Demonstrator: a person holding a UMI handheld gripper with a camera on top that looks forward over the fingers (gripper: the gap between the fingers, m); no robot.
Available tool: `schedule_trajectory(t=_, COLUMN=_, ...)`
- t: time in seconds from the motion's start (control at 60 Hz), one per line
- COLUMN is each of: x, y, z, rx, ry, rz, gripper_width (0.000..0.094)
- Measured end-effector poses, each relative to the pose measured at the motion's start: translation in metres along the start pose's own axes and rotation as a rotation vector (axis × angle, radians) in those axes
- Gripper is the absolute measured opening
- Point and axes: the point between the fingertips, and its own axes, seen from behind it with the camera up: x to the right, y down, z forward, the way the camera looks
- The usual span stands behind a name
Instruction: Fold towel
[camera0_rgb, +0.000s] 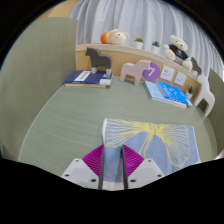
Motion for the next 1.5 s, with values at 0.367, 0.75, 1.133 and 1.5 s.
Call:
schedule_trajectory(t=0.367, x=0.053, y=-0.046, z=-0.042, rx=0.075, ry=0.012, rz=0.020, gripper_width=0.0055)
schedule_trajectory(t=0.75, x=0.278, y=-0.010, z=-0.041, rx=0.047, ry=0.080, rz=0.160, gripper_width=0.0318)
schedule_trajectory(t=1.133, x=0.300, y=-0.023, z=-0.114, rx=0.079, ry=0.040, rz=0.053, gripper_width=0.0696)
schedule_trajectory(t=1.5, x=0.274, y=-0.058, z=-0.244, rx=0.240, ry=0.006, rz=0.080, gripper_width=0.0721)
